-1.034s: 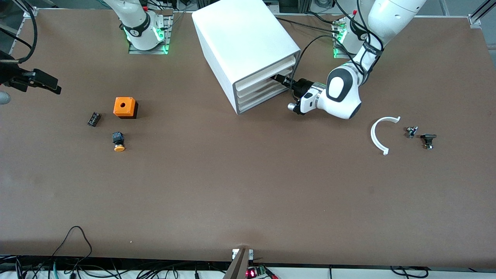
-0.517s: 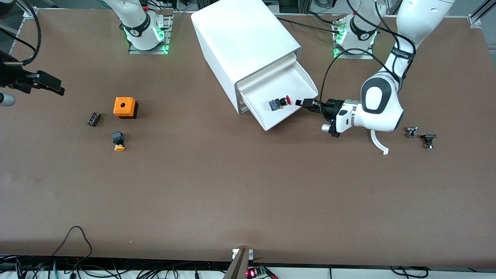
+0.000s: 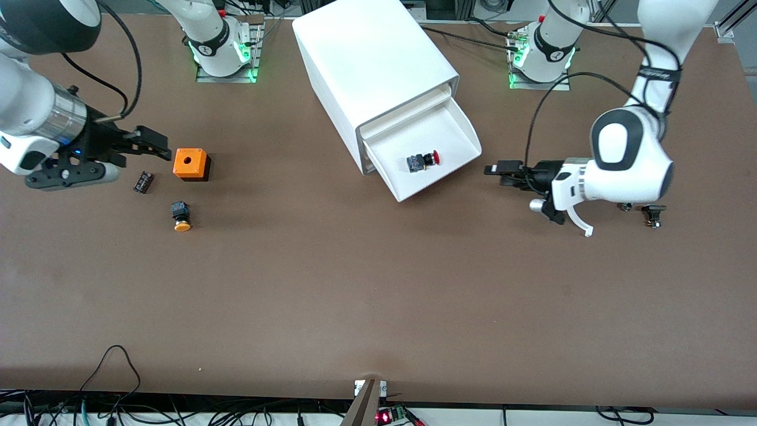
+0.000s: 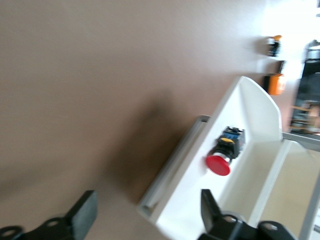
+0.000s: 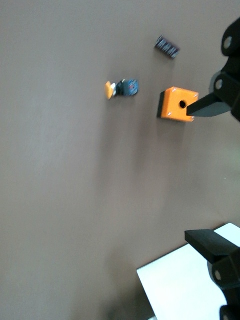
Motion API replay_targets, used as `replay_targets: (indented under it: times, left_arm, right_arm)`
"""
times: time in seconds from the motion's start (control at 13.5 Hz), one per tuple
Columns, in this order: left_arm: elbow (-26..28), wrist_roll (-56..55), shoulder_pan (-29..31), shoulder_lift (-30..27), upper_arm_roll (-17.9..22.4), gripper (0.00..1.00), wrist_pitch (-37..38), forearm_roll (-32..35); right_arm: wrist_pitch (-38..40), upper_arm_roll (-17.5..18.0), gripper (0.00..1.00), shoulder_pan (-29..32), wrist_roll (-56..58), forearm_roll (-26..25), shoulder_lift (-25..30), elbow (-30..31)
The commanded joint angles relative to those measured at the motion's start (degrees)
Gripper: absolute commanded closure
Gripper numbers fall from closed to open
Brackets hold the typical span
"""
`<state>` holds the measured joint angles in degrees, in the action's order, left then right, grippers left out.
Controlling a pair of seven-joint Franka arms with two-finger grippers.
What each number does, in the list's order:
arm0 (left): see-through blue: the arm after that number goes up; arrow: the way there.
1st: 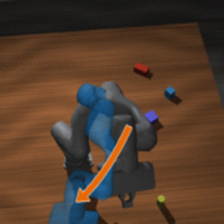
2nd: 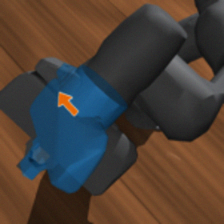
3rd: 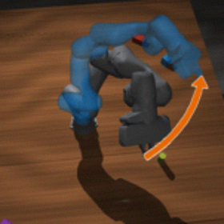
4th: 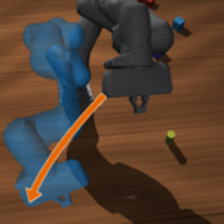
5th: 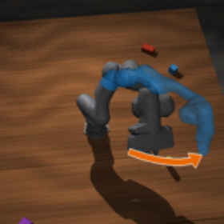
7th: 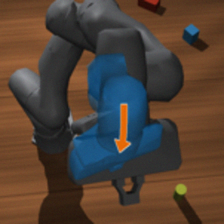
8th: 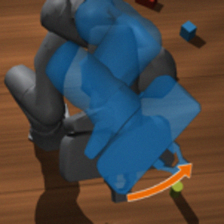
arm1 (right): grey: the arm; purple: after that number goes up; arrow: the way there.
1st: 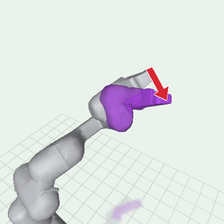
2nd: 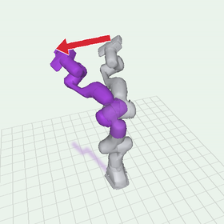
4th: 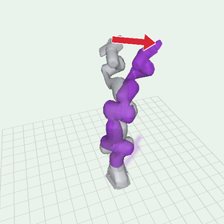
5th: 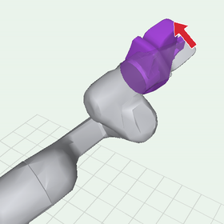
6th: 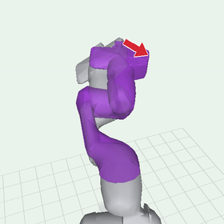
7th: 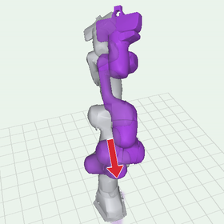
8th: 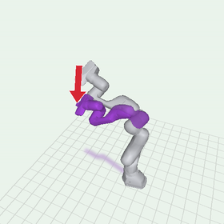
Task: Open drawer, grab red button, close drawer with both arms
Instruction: 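Release the drawer and withdraw the left gripper while the right gripper rises, then move the right gripper over the red button in the open drawer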
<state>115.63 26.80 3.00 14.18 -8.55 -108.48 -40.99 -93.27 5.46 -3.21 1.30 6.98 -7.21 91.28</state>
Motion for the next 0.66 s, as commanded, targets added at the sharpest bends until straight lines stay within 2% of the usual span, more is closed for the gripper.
replay_targets:
  times: [0.0, 0.3, 0.37, 0.52, 0.59]
  left_arm:
    - [-4.9, -4.4, 0.8, -5.4, 1.0, 0.00, 2.4, 16.4]
    - [-10.9, -5.4, 0.7, -11.9, 1.7, 0.00, 5.1, 39.5]
    - [-12.7, -4.8, 0.8, -11.9, 1.7, 0.00, 4.2, 42.9]
    - [-14.6, -4.6, 0.9, -12.0, 3.0, 0.00, 2.7, 44.2]
    - [-14.6, -4.6, 0.9, -12.5, 3.6, 0.00, 4.1, 44.4]
  right_arm:
    - [-3.0, -0.4, 0.00, -6.6, 3.6, 0.8, -3.8, -2.9]
    - [-8.3, -0.3, 0.00, -17.6, 3.9, 0.8, -8.0, -6.0]
    - [-9.2, -0.3, 0.00, -21.3, 4.5, 0.8, -9.0, -6.3]
    - [-12.0, -0.3, 0.00, -27.7, 5.5, 1.2, -12.1, -6.9]
    - [-14.3, -0.3, 0.00, -30.8, 5.6, 1.3, -14.6, -9.9]
